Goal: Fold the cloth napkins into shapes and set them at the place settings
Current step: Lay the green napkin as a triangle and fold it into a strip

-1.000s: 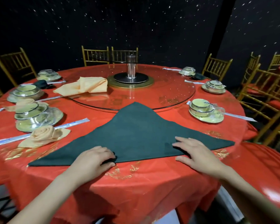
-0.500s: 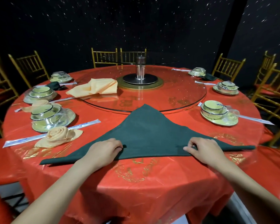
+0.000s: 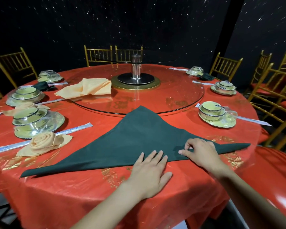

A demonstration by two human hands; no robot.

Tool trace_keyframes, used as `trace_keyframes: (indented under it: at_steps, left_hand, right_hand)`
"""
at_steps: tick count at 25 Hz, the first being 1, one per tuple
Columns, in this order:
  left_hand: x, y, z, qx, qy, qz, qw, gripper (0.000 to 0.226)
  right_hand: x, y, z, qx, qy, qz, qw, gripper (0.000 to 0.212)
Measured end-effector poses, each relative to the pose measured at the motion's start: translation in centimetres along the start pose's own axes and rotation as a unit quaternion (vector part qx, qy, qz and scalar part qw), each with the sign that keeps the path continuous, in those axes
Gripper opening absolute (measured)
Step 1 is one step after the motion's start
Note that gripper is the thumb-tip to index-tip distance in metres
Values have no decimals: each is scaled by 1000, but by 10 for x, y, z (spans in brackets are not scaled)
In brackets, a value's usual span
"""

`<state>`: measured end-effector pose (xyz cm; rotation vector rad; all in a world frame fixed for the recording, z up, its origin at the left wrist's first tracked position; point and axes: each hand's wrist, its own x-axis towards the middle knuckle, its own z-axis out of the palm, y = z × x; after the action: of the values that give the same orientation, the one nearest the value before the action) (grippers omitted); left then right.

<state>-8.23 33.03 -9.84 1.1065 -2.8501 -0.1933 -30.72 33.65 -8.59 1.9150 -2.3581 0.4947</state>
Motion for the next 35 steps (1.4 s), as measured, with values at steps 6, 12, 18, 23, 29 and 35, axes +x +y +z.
trace_keyframes:
  at_steps: [6, 12, 18, 23, 29, 35]
  left_hand:
    - [-1, -2, 5, 23, -18, -12, 1000, 78]
    - [-1, -1, 5, 26, -20, -20, 999, 86]
    - [-1, 2, 3, 11, -14, -23, 1000, 106]
    - [-1, 0, 2, 18, -22, -20, 999, 107]
    - [1, 0, 3, 6, -35, -34, 999, 77]
    - [-31, -42, -7, 11, -25, -22, 999, 73]
  right_hand:
    - [-40, -14, 16, 17, -84, -164, 983, 76]
    - [-41, 50, -2, -40, -165, -80, 982, 72]
    - [-42, 104, -13, -34, -145, 4, 989, 49]
    - [-41, 121, -19, -59, -150, 47, 986, 51]
    - [-32, 26, -22, -52, -109, -105, 987, 84]
    - [-31, -46, 15, -12, -145, -208, 967, 94]
